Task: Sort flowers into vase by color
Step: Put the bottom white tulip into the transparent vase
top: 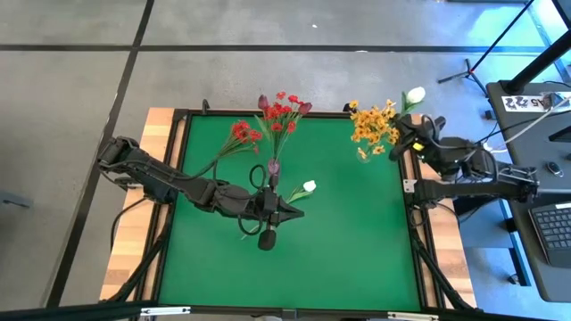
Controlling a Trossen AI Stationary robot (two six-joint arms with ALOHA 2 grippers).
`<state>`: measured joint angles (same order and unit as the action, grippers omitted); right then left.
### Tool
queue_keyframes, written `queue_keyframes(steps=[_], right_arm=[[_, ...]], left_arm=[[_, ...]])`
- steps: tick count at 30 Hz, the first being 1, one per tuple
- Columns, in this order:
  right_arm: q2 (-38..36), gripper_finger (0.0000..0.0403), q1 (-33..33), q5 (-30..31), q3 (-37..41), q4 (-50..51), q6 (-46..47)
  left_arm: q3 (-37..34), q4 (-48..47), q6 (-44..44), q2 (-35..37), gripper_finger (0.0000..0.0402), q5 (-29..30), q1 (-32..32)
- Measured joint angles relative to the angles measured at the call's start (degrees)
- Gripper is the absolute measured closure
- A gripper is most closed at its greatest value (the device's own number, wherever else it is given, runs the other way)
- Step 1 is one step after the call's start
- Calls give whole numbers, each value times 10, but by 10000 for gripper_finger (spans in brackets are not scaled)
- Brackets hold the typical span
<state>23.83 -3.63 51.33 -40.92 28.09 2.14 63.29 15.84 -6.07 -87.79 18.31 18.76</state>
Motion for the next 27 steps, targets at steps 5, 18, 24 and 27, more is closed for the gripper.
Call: queue_keyframes(steps=[5, 18, 24, 27], right_arm=[[-23, 402, -18, -35, 39, -45, 1], [-29, 402, -26, -70, 51, -88, -2], [-29, 402, -26, -72, 51, -38, 50], [-29, 402, -26, -69, 51, -13, 68]], left_arm=[[0, 0, 0, 0, 397, 0, 0], [0, -10, -11, 0, 397, 0, 0], [0, -11, -10, 0, 397, 0, 0], [0, -11, -10, 0, 397, 0, 0]])
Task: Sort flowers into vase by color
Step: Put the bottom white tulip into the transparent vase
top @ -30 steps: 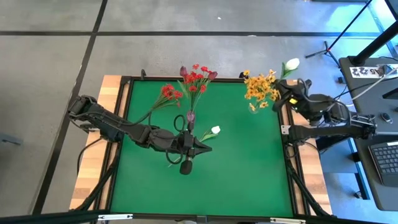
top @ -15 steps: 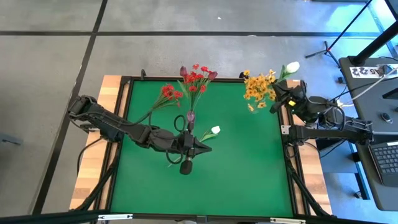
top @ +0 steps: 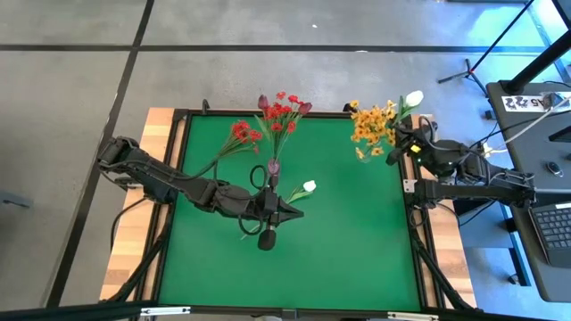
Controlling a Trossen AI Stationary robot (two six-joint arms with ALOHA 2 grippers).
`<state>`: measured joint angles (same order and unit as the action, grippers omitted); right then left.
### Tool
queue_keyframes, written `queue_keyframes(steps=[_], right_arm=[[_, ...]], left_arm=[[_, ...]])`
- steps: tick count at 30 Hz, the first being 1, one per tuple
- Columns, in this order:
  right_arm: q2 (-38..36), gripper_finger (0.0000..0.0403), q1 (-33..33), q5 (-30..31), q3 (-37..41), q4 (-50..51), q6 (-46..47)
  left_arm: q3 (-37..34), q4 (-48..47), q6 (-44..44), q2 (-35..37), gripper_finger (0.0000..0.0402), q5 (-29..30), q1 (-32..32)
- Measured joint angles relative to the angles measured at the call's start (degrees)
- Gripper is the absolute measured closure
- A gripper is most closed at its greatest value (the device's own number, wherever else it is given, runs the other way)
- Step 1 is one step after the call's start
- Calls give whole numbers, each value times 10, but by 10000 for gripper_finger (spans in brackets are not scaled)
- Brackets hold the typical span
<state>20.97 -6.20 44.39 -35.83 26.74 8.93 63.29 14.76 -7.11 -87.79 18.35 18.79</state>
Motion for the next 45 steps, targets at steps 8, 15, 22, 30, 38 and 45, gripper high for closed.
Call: queue_keyframes(steps=[8, 15, 22, 30, 38, 45], right_arm=[[0, 402, 0, 17, 0, 59, 30], [3, 402, 0, 23, 0, 104, 45], [3, 387, 0, 17, 0, 111, 44], [3, 299, 2, 15, 0, 129, 43], [3, 225, 2, 9, -9, 149, 43], [3, 177, 2, -28, -52, 155, 46]], left_arm=[[0, 0, 0, 0, 397, 0, 0], [0, 0, 0, 0, 397, 1, 0], [0, 0, 0, 0, 397, 1, 0], [0, -3, 0, 0, 397, 1, 0], [0, -11, 0, 0, 397, 1, 0], [0, -12, 0, 0, 397, 2, 0]])
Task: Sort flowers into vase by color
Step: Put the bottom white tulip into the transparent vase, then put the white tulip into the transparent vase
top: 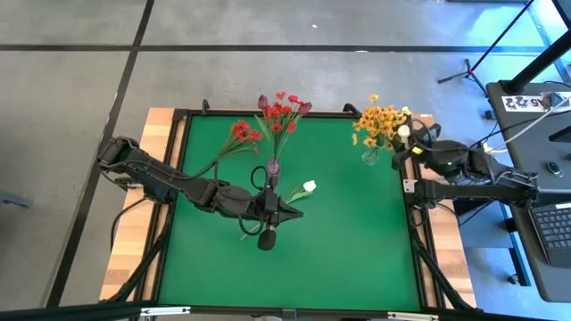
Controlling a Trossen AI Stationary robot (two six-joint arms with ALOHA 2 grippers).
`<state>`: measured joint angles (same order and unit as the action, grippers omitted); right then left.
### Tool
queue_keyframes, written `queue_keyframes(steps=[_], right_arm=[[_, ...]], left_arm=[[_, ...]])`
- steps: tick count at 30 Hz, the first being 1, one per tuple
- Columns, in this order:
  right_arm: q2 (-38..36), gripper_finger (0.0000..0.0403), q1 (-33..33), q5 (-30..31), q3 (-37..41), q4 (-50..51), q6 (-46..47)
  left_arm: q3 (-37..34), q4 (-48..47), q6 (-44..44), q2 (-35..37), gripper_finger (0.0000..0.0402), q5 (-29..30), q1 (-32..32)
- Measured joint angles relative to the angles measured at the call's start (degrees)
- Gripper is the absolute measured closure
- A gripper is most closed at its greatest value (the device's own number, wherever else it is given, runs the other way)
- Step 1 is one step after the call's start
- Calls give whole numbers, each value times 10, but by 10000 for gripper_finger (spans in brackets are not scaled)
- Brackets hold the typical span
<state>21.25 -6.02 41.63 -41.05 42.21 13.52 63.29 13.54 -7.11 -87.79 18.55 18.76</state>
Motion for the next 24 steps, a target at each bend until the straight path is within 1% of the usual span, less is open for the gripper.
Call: queue_keyframes(steps=[6, 9, 13, 20, 22, 24], right_arm=[[0, 142, 0, -31, -28, 0, 1], [0, 129, 0, -62, -37, 1, 1], [0, 115, 0, -82, -54, 0, 1], [0, 102, 0, -83, -91, -1, -6], [0, 102, 0, -96, -101, -5, -12], [0, 102, 0, -116, -111, -18, -16]], left_arm=[[0, -1, -2, 0, 397, 0, 0], [0, -2, -2, 0, 397, 1, 0], [0, -7, -3, 0, 397, 1, 0], [0, -20, -5, 0, 397, 6, 0], [0, -29, -14, 0, 397, 9, 0], [0, -45, -22, 0, 397, 28, 0]])
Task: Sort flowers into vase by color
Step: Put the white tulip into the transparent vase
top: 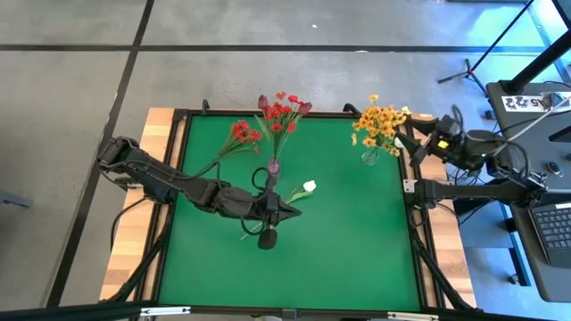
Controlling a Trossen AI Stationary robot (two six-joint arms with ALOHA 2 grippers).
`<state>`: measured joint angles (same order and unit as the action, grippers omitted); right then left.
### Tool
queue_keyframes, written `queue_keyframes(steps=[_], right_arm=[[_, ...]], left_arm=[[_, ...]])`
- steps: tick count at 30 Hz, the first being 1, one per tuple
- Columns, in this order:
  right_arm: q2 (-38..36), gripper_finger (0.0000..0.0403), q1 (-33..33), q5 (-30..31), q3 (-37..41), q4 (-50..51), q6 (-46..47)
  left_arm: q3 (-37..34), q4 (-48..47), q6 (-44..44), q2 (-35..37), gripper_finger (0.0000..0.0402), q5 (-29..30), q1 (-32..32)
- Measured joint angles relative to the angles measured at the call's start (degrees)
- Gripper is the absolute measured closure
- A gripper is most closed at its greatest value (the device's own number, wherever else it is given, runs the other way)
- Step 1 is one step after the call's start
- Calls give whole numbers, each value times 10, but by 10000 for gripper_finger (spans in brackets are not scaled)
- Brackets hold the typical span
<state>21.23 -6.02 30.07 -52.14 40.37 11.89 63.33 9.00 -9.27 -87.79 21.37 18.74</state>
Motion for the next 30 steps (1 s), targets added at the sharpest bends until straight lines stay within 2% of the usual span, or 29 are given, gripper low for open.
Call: queue_keyframes(steps=[3, 6, 9, 12, 18, 24, 30], right_arm=[[0, 102, 0, -55, -6, -46, -5], [0, 103, 0, -145, -6, -107, -16], [0, 103, 0, -219, -6, -156, -17], [7, 103, 0, -265, 0, -185, -12], [19, 103, 0, -282, 27, -184, -1], [45, 103, 0, -314, 59, -274, -1], [83, 103, 0, -366, 60, -311, 17]], left_arm=[[0, -48, -29, -1, 397, 29, -4], [0, -94, -67, -10, 397, 35, -12], [0, -115, -91, -24, 397, 35, -20], [0, -118, -101, -38, 397, 35, -25], [0, -120, -111, -64, 397, 36, -36], [0, -157, -146, -78, 397, 51, -42], [0, -182, -186, -78, 397, 82, -41]])
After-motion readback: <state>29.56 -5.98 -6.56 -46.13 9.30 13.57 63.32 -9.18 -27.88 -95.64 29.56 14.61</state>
